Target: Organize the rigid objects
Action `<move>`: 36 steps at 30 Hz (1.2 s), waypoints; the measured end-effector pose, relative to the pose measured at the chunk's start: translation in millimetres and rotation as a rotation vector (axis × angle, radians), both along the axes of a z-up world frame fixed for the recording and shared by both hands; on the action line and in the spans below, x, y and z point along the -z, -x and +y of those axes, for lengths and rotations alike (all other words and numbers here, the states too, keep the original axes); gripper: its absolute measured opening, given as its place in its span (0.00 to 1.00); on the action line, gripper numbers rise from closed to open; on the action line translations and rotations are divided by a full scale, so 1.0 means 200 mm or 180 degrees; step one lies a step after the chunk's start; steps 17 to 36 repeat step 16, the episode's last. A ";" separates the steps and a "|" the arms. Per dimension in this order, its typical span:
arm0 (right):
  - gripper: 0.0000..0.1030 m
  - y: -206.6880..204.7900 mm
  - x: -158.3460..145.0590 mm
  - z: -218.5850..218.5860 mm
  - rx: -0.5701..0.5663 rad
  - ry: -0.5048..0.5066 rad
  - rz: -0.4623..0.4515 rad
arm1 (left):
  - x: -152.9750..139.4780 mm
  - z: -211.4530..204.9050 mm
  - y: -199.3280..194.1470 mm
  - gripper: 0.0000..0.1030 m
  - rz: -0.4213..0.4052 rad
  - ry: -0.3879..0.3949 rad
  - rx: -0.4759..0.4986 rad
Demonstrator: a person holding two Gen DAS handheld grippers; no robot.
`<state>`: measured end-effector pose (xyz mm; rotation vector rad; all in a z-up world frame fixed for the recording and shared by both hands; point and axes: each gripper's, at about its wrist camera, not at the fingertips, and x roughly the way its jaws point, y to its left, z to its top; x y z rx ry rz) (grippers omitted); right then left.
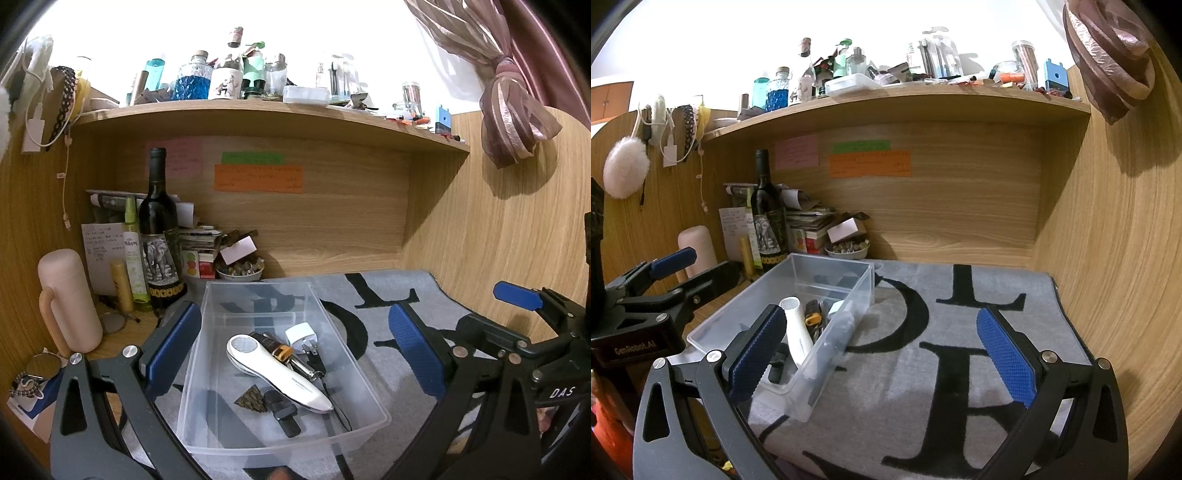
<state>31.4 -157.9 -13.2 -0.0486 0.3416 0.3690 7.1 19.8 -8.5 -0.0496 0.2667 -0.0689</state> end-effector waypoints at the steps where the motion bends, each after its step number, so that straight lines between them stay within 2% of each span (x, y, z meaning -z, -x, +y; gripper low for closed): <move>1: 1.00 0.00 0.00 0.00 0.0003 0.0002 0.0003 | 0.00 0.00 0.00 1.00 0.0013 0.0011 0.0012; 36: 1.00 -0.01 0.02 0.03 0.0012 -0.0006 0.0035 | 0.00 0.03 -0.01 1.00 0.0054 0.0089 0.0046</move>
